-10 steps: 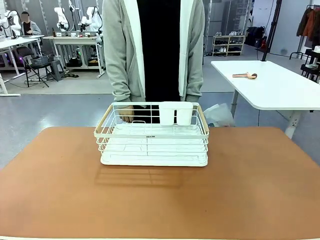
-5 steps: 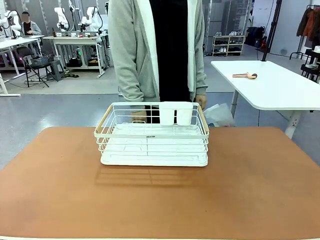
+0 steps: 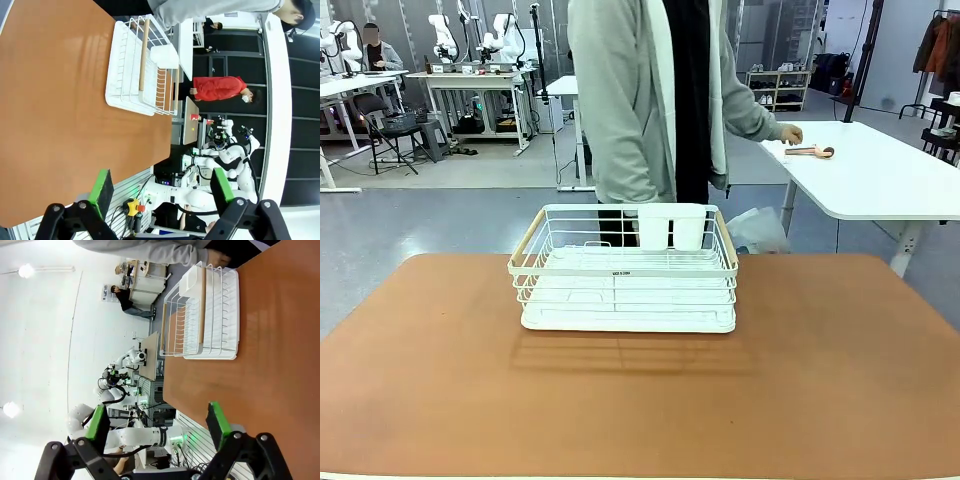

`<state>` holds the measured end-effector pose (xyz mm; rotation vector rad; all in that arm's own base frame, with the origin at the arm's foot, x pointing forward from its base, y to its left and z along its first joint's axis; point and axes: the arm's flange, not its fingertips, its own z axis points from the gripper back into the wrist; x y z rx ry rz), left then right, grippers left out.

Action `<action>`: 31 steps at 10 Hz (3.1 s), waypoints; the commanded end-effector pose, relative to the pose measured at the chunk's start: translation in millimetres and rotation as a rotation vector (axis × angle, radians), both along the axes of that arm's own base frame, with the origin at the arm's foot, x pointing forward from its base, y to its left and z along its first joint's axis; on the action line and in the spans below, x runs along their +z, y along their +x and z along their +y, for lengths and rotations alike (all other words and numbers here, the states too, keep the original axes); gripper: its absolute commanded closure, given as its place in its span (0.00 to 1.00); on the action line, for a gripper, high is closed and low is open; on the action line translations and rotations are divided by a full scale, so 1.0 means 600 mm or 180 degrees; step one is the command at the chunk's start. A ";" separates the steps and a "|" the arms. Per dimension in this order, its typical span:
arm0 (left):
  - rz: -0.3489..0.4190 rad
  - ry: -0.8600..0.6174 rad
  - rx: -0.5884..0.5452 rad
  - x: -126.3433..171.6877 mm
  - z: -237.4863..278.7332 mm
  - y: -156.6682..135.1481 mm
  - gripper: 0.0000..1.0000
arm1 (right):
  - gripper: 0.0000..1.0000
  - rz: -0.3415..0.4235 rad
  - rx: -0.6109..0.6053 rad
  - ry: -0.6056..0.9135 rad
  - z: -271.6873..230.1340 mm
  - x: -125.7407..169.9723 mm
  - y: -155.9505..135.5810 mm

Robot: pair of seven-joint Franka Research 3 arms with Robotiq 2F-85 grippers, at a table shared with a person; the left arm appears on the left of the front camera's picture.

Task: Clean the table.
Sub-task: Pick up the Lint Roller when the human hands it over.

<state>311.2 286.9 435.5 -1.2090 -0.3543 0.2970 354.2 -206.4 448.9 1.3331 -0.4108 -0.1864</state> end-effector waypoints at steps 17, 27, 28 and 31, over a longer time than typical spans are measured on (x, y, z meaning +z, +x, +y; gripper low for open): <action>-0.0069 -0.0002 -0.0036 0.001 0.004 -0.007 0.00 | 0.00 0.0021 -0.0014 0.0054 0.004 0.004 -0.003; -0.0069 -0.0002 -0.0036 0.001 0.004 -0.007 0.00 | 0.00 0.0021 -0.0014 0.0054 0.004 0.004 -0.003; -0.0069 -0.0002 -0.0036 0.001 0.004 -0.007 0.00 | 0.00 0.0021 -0.0014 0.0054 0.004 0.004 -0.003; -0.0069 -0.0002 -0.0036 0.001 0.004 -0.007 0.00 | 0.00 0.0021 -0.0014 0.0054 0.004 0.004 -0.003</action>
